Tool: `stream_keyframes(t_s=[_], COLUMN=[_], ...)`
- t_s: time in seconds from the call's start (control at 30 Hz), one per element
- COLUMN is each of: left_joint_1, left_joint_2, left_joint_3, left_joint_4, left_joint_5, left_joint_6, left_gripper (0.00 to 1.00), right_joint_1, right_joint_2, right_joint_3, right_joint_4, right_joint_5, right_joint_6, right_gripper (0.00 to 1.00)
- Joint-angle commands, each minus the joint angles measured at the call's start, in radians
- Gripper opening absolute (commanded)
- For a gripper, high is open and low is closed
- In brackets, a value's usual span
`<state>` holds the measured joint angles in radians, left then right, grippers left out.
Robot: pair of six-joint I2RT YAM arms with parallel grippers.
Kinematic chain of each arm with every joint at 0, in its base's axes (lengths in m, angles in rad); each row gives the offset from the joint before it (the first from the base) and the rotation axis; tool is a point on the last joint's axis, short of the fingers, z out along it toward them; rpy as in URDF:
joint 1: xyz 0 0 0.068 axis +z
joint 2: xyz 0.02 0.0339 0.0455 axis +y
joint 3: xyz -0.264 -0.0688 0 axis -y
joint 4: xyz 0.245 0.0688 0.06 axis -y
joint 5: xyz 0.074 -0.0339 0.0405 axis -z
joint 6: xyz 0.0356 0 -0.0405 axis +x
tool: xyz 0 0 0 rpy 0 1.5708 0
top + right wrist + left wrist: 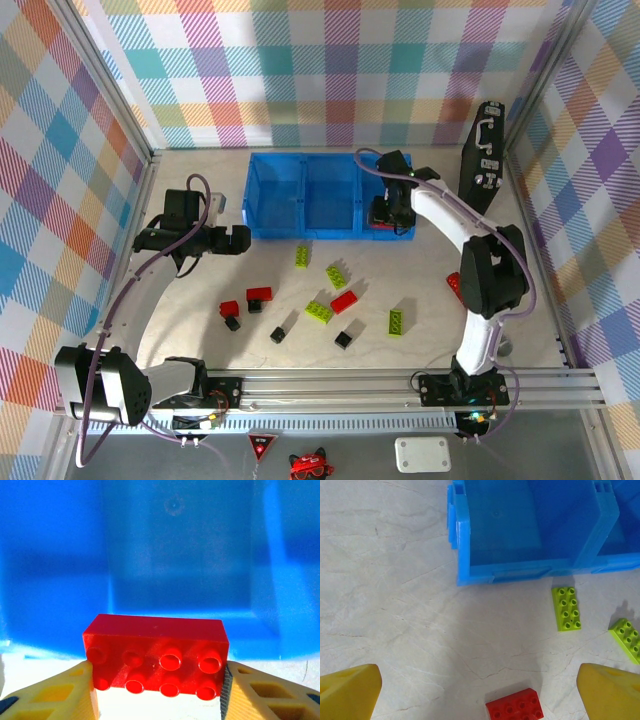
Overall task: Sort the legos into containers by color
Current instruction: Move the container to the top-center of the table, then place the lego in the container.
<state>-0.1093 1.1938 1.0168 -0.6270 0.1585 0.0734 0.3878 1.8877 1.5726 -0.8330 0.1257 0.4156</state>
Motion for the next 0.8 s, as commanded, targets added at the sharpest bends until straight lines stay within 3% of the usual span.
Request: stream_keyframes(t_s=[0.0, 0.5, 0.77], left_joint_1=[-0.004, -0.006, -0.004], left_joint_2=[-0.022, -0.029, -0.033], left_joint_3=[-0.016, -0.019, -0.023], left_joint_4=[-0.013, -0.016, -0.011], left_joint_5=[-0.015, -0.016, -0.009], left_joint_6=[0.02, 0.022, 0.022], left_gripper=[1.0, 1.0, 1.0], right_joint_1=[-0.016, -0.072, -0.075], right_joint_2=[0.068, 0.289, 0.328], right_joint_3=[0.087, 0.268, 0.288], right_joint_4=[-0.043, -0.077, -0.08], right_joint_5=[-0.029, -0.07, -0.073], right_joint_6=[-0.061, -0.132, -0.132], right_gripper=[0.49, 0.49, 0.52])
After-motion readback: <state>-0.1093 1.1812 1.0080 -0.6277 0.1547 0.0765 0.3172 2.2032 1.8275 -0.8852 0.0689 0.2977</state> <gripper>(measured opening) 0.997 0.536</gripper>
